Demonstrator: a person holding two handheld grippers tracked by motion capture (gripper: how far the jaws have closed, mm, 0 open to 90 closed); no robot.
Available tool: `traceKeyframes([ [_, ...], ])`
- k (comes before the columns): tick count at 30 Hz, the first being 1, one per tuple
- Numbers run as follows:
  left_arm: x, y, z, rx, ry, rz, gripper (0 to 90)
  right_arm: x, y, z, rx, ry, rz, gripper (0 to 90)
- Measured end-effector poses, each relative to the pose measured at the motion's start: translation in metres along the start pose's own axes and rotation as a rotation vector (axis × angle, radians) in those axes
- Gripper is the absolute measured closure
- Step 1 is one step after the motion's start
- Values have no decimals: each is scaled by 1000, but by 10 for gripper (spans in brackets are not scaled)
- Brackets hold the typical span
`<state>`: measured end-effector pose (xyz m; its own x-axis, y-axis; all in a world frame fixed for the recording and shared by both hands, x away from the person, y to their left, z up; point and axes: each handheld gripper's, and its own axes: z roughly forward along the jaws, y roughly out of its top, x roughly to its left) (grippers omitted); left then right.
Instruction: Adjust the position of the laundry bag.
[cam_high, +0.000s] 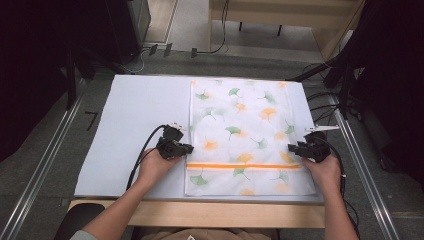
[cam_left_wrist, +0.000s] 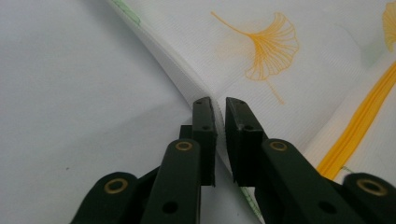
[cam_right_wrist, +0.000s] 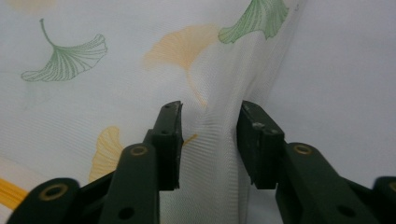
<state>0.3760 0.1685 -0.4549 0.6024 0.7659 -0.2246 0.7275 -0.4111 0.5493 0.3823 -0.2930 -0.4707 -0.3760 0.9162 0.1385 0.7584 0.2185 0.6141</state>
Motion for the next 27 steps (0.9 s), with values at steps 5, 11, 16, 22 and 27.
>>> traceKeyframes([
  [5,0,1,0,10,-9,13,900,1,2,1,7,-5,6,823],
  [11,5,2,-1,-1,-41,3,900,-2,3,0,9,12,49,899],
  [16,6,3,-4,-3,-48,-12,900,-1,5,-2,4,15,50,900],
  [22,12,3,-10,-5,-49,-27,900,2,6,-2,9,27,36,900],
  [27,18,1,-17,-20,-49,-51,900,8,10,0,10,42,18,900],
])
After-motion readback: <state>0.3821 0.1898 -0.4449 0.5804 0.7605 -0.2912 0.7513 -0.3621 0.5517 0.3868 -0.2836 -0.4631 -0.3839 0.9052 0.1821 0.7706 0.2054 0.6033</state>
